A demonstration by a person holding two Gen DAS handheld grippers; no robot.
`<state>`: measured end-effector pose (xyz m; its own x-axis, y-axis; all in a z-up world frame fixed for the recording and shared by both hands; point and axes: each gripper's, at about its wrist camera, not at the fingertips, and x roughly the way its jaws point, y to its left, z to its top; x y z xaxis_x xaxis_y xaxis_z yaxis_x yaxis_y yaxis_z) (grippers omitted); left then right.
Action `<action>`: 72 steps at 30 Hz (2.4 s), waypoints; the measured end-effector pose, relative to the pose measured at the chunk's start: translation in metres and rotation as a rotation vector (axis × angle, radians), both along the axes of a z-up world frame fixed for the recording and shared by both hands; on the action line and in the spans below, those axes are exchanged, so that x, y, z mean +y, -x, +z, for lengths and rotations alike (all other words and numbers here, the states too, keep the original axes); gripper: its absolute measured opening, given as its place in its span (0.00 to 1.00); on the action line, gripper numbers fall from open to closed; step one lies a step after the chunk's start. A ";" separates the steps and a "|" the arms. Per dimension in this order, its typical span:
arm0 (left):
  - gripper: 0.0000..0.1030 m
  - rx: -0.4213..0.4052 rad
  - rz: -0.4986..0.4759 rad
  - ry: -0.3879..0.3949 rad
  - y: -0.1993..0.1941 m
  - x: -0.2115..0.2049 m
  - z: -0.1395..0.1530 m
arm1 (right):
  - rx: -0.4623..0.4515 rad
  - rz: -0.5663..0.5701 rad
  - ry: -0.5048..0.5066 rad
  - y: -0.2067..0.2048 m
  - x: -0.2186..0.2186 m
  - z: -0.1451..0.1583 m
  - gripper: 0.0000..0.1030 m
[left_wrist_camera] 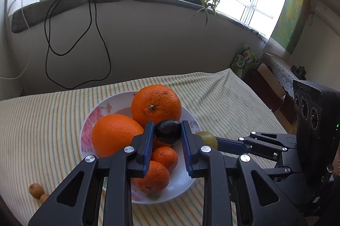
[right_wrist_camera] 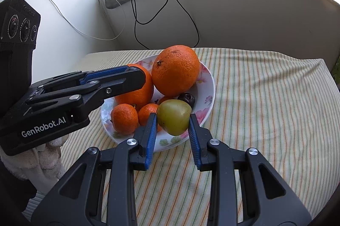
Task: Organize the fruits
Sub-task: 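Carry the black plum with the left tool while the right tool carries the green fruit over the plate, then lower the plum and green fruit onto the plate and open both tools, then move the left tool to one brown kiwi while the right tool moves to the other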
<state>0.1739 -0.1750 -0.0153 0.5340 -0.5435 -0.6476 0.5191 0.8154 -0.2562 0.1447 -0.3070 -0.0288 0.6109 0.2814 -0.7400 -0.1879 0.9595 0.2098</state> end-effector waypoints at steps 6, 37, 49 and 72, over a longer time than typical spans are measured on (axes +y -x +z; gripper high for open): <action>0.23 0.001 -0.005 -0.008 -0.003 -0.005 0.000 | 0.004 0.015 0.005 -0.002 0.002 -0.002 0.30; 0.51 -0.009 0.010 -0.013 0.001 0.002 0.006 | -0.044 0.009 0.046 0.008 -0.001 0.008 0.62; 0.51 -0.022 0.020 -0.006 0.011 0.015 0.013 | -0.067 0.010 0.039 0.019 0.006 0.019 0.62; 0.51 -0.029 0.121 0.016 0.018 0.074 0.013 | -0.089 0.131 -0.004 0.036 0.056 0.029 0.62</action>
<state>0.1557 -0.1013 -0.0022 0.6147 -0.4842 -0.6227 0.4243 0.8684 -0.2565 0.1092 -0.2506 -0.0001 0.6323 0.3657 -0.6830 -0.3293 0.9248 0.1903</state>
